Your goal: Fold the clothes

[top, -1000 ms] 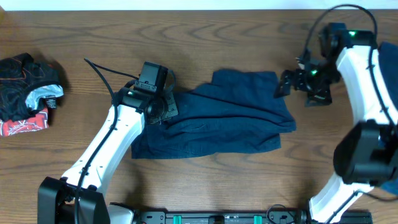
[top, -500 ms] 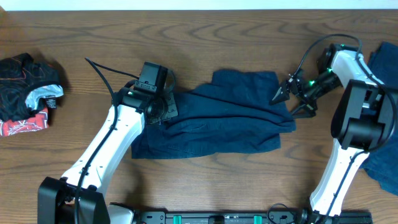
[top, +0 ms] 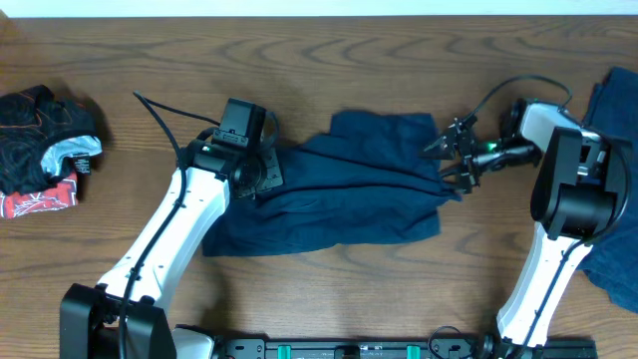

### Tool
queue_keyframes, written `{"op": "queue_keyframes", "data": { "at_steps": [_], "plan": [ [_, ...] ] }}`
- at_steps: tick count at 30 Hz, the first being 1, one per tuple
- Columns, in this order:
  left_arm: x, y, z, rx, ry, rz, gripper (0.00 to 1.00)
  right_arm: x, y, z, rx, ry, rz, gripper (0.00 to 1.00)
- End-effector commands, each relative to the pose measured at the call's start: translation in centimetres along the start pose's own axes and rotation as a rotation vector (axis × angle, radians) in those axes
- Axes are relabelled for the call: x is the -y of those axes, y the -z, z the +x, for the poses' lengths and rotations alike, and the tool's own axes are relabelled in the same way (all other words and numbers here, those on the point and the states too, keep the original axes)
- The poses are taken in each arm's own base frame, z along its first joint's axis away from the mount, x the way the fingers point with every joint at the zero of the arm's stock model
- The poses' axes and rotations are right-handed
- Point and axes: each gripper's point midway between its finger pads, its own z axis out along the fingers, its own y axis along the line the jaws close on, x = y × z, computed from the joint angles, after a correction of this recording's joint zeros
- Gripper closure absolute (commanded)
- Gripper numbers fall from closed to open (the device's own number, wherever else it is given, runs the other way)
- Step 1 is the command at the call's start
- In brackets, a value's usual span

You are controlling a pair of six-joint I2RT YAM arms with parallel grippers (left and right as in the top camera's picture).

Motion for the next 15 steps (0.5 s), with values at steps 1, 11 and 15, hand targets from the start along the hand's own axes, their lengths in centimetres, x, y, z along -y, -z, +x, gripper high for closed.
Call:
{"op": "queue_keyframes", "data": {
  "at_steps": [1, 11, 15],
  "plan": [
    [-0.1, 0.5, -0.4, 0.021, -0.006, -0.001, 0.94, 7.2, -3.6, 2.7, -0.135, -0.024, 0.177, 0.01],
    [0.1, 1.0, -0.7, 0.043, -0.008, 0.012, 0.93, 11.8, -0.7, 2.0, -0.055, -0.242, 0.394, 0.01],
    [0.1, 1.0, -0.8, 0.045, -0.009, 0.012, 0.93, 13.5, 2.9, 1.1, 0.043, -0.342, 0.409, 0.01]
  ]
}}
